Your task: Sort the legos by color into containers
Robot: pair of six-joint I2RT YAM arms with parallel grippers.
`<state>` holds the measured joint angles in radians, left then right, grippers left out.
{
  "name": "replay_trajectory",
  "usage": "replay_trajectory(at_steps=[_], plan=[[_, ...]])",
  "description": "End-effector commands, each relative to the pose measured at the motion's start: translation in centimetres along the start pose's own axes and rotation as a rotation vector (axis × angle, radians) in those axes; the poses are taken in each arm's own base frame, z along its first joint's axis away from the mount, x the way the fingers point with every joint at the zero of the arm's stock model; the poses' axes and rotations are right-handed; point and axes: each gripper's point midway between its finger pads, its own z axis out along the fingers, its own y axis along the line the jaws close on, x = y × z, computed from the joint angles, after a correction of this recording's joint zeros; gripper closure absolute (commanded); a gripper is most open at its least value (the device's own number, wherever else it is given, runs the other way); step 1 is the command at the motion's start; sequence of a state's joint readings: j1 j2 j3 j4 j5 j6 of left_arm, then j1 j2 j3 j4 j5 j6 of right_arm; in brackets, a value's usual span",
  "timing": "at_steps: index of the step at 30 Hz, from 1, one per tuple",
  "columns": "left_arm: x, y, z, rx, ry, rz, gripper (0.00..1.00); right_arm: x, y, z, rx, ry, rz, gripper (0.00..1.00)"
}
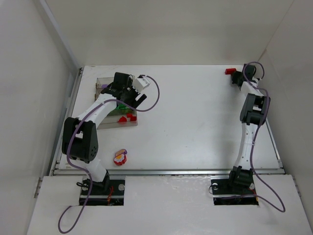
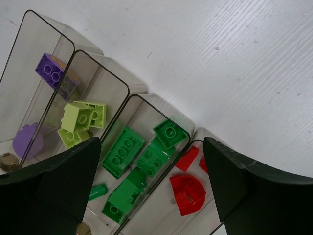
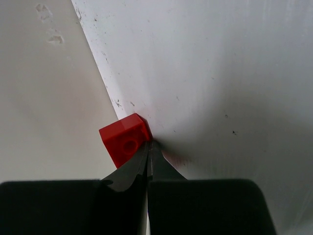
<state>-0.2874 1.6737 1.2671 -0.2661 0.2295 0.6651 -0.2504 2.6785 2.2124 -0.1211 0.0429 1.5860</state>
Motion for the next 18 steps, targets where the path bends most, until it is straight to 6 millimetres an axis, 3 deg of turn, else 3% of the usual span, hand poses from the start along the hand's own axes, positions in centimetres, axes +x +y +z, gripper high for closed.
replay_trajectory(at_steps=[1,7,8,14,18], plan=[[-1.9,0.9,-0.5,-0.027,-0.045,0.011,0.16,0.4,0.5,-1.1,-0.007,0.046,-0.048,1.00],[-1.9,0.9,-0.7,-0.032,-0.053,0.013,0.16,1.4,-2.1,-3.1,0.051,0.113,-0.096,1.00],[-1.5,0.6,-0.5,-0.027,-0.044,0.011,0.16,1.3,-1.2,-3.9,0.034,0.113,-0.125,1.00],[-1.7,0.5,-0.7,-0.024,-0.057,0.013,0.16,0.8,-1.2,-6.1,0.050,0.085,-0.139,1.00],[-1.8,0.5,-0.9,-0.030,-0.065,0.015,0.16,2.7,-1.2,-7.5,0.025,0.211,-0.255,1.00]])
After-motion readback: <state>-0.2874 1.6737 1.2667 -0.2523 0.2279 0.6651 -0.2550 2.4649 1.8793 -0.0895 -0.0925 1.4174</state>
